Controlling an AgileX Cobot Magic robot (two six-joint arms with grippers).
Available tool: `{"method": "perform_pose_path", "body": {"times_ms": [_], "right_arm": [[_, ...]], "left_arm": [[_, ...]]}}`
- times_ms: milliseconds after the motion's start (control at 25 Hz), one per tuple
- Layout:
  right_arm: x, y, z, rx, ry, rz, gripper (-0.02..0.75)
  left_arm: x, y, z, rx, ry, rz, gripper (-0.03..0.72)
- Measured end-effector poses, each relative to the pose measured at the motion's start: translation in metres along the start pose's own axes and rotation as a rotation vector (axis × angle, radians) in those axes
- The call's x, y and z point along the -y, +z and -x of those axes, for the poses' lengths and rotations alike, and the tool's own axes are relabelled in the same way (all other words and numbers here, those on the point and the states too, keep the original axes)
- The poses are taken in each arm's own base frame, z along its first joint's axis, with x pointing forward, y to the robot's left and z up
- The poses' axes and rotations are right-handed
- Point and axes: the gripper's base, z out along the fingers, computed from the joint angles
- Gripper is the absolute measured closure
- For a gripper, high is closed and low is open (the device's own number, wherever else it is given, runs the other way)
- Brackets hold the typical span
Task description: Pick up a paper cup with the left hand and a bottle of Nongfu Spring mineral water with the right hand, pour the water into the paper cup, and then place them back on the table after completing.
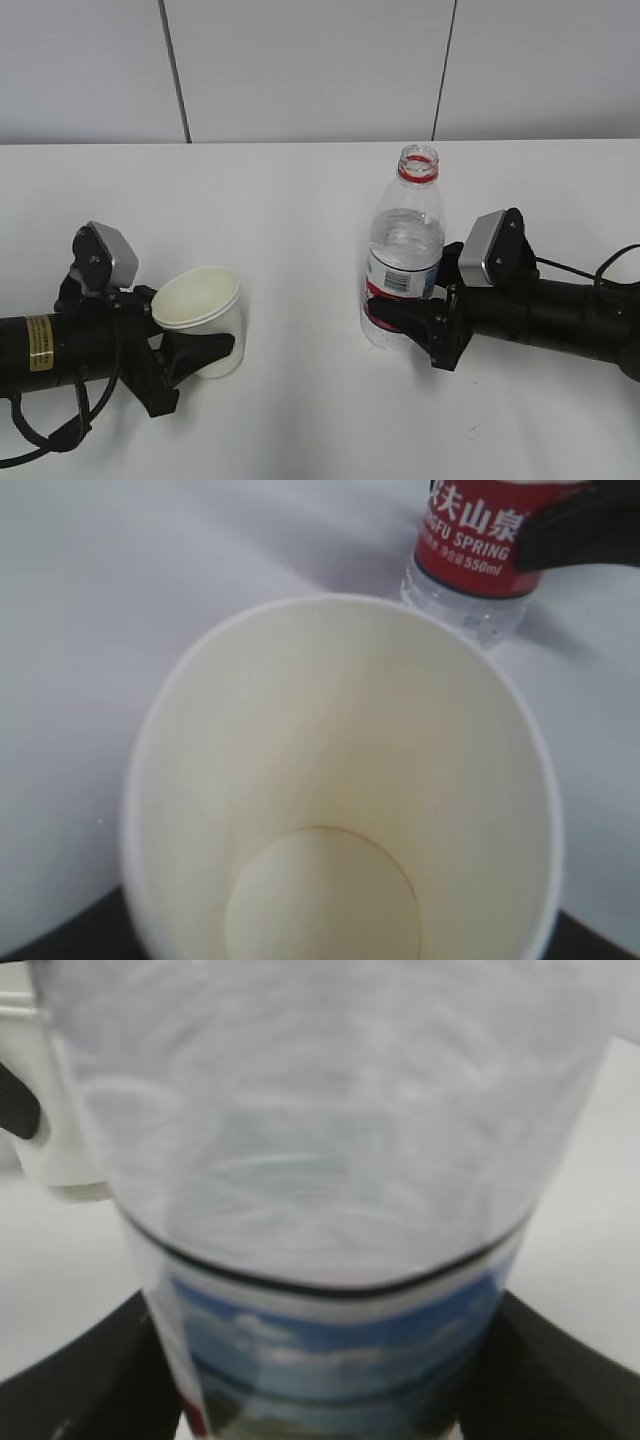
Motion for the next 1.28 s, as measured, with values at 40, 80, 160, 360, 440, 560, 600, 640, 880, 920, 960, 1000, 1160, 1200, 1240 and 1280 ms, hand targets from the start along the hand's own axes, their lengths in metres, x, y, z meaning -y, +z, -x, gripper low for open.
{"method": "perform_pose_path", "body": {"times_ms": [40, 80, 160, 360, 440, 560, 600, 640, 880, 920, 960, 1000, 1160, 1200, 1240, 1280], "right_arm": [[0.001, 0.0, 0.0, 0.0, 0.005, -0.011, 0.223], [0.002, 0.0, 0.0, -0.002, 0.008, -0.018, 0.224], [0.002, 0.0, 0.0, -0.001, 0.015, -0.025, 0.225], [0.005, 0.001, 0.0, -0.001, 0.016, -0.031, 0.248], [0.01, 0.004, 0.002, 0.0, 0.011, -0.037, 0.251], [0.019, 0.01, 0.005, -0.001, 0.006, -0.045, 0.253], [0.022, 0.012, 0.007, 0.006, -0.004, -0.044, 0.253], [0.024, 0.013, 0.009, 0.009, -0.015, -0.042, 0.253], [0.04, 0.024, 0.024, 0.025, -0.093, -0.008, 0.255], [0.043, 0.026, 0.025, 0.015, -0.105, -0.004, 0.255], [0.046, 0.028, 0.026, 0.002, -0.12, 0.001, 0.255], [0.049, 0.029, 0.028, -0.009, -0.132, 0.004, 0.255], [0.063, 0.036, 0.037, -0.057, -0.205, 0.029, 0.255], [0.066, 0.038, 0.039, -0.068, -0.219, 0.036, 0.255], [0.069, 0.04, 0.042, -0.08, -0.233, 0.044, 0.256], [0.072, 0.041, 0.044, -0.092, -0.249, 0.054, 0.256]], "left_arm": [[-0.001, 0.0, 0.002, 0.005, 0.001, 0.0, 0.314], [-0.002, 0.0, 0.005, 0.005, 0.003, 0.002, 0.314], [-0.004, 0.001, 0.008, -0.01, 0.011, 0.0, 0.314], [-0.009, 0.007, 0.02, -0.035, 0.035, -0.049, 0.314], [-0.012, 0.01, 0.026, -0.034, 0.037, -0.071, 0.316], [-0.015, 0.014, 0.035, -0.041, 0.057, -0.123, 0.317], [-0.015, 0.015, 0.037, -0.047, 0.065, -0.141, 0.316], [-0.015, 0.017, 0.04, -0.057, 0.079, -0.165, 0.316], [-0.02, 0.021, 0.049, -0.095, 0.104, -0.205, 0.316], [-0.021, 0.021, 0.05, -0.099, 0.11, -0.201, 0.316], [-0.022, 0.022, 0.05, -0.106, 0.114, -0.193, 0.316], [-0.023, 0.022, 0.05, -0.111, 0.115, -0.186, 0.316], [-0.027, 0.022, 0.05, -0.132, 0.124, -0.16, 0.316], [-0.027, 0.022, 0.05, -0.132, 0.124, -0.16, 0.316], [-0.026, 0.022, 0.05, -0.131, 0.123, -0.161, 0.316], [-0.026, 0.022, 0.05, -0.127, 0.123, -0.165, 0.316]]}}
